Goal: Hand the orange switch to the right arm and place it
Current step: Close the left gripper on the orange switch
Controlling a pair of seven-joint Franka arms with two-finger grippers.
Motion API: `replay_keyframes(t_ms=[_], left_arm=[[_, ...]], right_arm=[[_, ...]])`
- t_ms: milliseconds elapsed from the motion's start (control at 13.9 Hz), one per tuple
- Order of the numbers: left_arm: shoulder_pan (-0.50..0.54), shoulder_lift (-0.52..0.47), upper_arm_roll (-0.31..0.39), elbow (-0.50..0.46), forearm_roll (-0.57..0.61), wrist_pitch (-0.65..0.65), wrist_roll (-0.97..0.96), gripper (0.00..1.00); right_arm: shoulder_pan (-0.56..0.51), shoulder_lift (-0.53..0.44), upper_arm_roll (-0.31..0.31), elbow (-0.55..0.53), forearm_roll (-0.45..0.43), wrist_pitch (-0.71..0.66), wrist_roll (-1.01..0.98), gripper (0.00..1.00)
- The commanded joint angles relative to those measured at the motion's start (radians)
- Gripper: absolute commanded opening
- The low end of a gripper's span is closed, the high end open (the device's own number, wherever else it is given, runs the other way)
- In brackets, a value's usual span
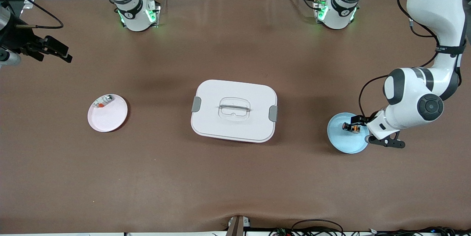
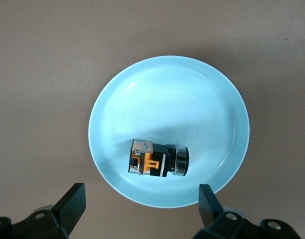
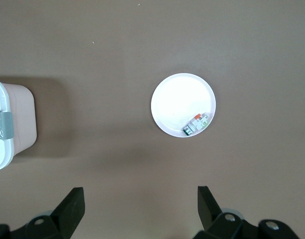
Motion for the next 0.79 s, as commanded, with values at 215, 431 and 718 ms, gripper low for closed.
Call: replay_keyframes(t_ms=[215, 431, 718], left_arm=[[0.001, -0.004, -0.008, -0.115, 0.001, 0.151, 0.009, 1.0], [-0.008, 0.025, -0.008, -0.117, 0.041, 0.187, 0.011, 1.0], [-0.005, 0.061, -0.008, -0.109, 0.101, 0.237, 0.015, 1.0]], right_arm=[[-0.025, -0.011, 0.011, -0.004, 0.015, -0.008, -0.014, 1.0], [-0.025, -0.011, 0.011, -0.004, 0.015, -0.009, -0.014, 1.0], [-0.025, -0.011, 0.011, -0.004, 0.015, -0.009, -0.013, 1.0]])
